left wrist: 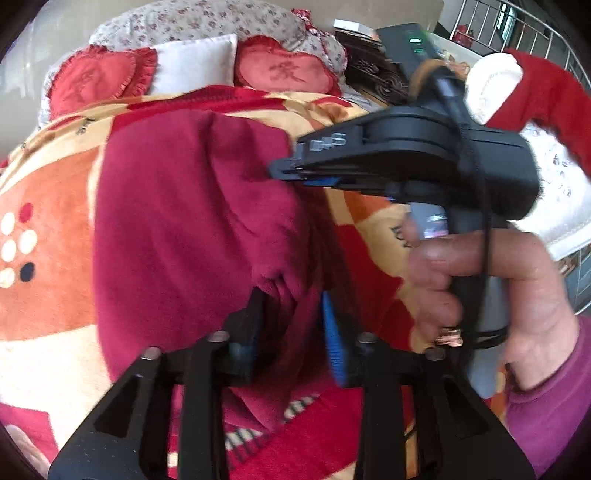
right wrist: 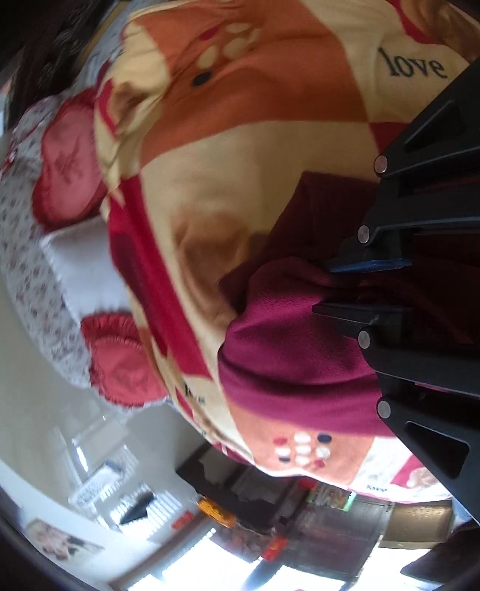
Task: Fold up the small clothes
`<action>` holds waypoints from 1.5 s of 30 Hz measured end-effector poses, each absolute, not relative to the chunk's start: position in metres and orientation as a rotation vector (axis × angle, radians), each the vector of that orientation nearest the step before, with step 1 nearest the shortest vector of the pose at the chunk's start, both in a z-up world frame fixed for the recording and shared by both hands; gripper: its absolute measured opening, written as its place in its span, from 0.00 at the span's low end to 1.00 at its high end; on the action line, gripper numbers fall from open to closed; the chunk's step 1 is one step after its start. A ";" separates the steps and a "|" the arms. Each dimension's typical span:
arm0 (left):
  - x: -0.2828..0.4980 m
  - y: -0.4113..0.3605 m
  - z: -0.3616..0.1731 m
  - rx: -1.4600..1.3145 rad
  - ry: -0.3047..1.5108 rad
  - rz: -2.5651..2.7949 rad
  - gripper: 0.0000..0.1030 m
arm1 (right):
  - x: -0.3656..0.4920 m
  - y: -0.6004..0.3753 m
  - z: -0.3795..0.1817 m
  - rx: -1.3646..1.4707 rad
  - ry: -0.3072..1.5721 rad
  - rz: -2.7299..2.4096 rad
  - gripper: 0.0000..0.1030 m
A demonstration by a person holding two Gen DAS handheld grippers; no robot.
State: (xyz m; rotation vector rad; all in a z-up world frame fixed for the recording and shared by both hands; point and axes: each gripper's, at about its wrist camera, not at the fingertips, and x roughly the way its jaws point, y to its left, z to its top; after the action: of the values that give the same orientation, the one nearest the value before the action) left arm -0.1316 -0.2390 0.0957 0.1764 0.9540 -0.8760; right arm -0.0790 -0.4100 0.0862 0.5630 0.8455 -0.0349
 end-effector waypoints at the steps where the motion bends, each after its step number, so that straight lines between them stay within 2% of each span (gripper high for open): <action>1: -0.136 -0.240 0.097 0.162 0.972 -0.903 0.47 | -0.079 -0.410 0.085 0.569 0.850 -0.042 0.13; 5: -0.144 -0.210 0.121 0.162 0.947 -0.945 0.49 | -0.100 -0.406 0.100 0.582 0.832 -0.050 0.33; 6: -0.145 -0.201 0.127 0.168 0.931 -0.938 0.50 | -0.107 -0.402 0.105 0.582 0.821 -0.028 0.45; 8: -0.145 -0.175 0.135 0.189 0.881 -0.890 0.60 | -0.125 -0.392 0.114 0.568 0.805 0.009 0.64; 11: -0.130 -0.149 0.127 0.202 0.865 -0.779 0.62 | -0.141 -0.370 0.114 0.559 0.814 0.068 0.66; 15: -0.110 -0.138 0.098 0.162 0.961 -0.662 0.62 | -0.135 -0.348 0.088 0.605 0.911 0.114 0.67; 16: -0.107 -0.137 0.093 0.156 0.973 -0.653 0.62 | -0.133 -0.346 0.081 0.617 0.924 0.114 0.66; 17: -0.107 -0.138 0.088 0.159 0.979 -0.644 0.62 | -0.133 -0.345 0.078 0.620 0.923 0.117 0.51; 18: -0.110 -0.137 0.084 0.166 0.982 -0.636 0.62 | -0.134 -0.345 0.077 0.610 0.914 0.111 0.28; 21: -0.111 -0.139 0.078 0.178 0.986 -0.636 0.62 | -0.152 -0.340 0.084 0.499 0.878 0.068 0.21; 25: -0.106 -0.145 0.071 0.190 0.995 -0.636 0.62 | -0.160 -0.345 0.066 0.429 0.942 0.006 0.18; 28: -0.108 -0.145 0.078 0.175 0.976 -0.644 0.62 | -0.166 -0.360 0.068 0.526 0.907 0.056 0.18; 29: -0.108 -0.144 0.081 0.172 0.959 -0.645 0.62 | -0.169 -0.363 0.074 0.541 0.885 0.066 0.22; 30: -0.109 -0.144 0.083 0.173 0.946 -0.646 0.62 | -0.171 -0.370 0.084 0.563 0.840 0.073 0.35; 32: -0.108 -0.150 0.084 0.182 0.936 -0.653 0.62 | -0.173 -0.379 0.097 0.574 0.776 0.046 0.52; 38: -0.109 -0.166 0.074 0.172 0.984 -0.675 0.62 | -0.108 -0.393 0.095 0.567 0.832 -0.039 0.53; 40: -0.110 -0.170 0.073 0.192 0.976 -0.668 0.62 | -0.089 -0.393 0.088 0.558 0.856 -0.022 0.46; 41: -0.110 -0.171 0.073 0.193 0.976 -0.664 0.62 | -0.084 -0.393 0.088 0.529 0.856 -0.029 0.31; 42: -0.110 -0.172 0.073 0.189 0.976 -0.663 0.62 | -0.082 -0.391 0.090 0.479 0.851 -0.052 0.23; 43: -0.109 -0.172 0.071 0.185 0.978 -0.666 0.64 | -0.080 -0.388 0.093 0.432 0.844 -0.058 0.15; 45: -0.109 -0.173 0.070 0.189 0.974 -0.679 0.65 | -0.081 -0.386 0.100 0.375 0.831 -0.065 0.08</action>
State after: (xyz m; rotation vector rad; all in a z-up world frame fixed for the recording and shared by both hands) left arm -0.1090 -0.1732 0.0700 0.1889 0.9739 -0.6795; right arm -0.0812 -0.3861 0.0997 0.3746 0.8310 -0.0652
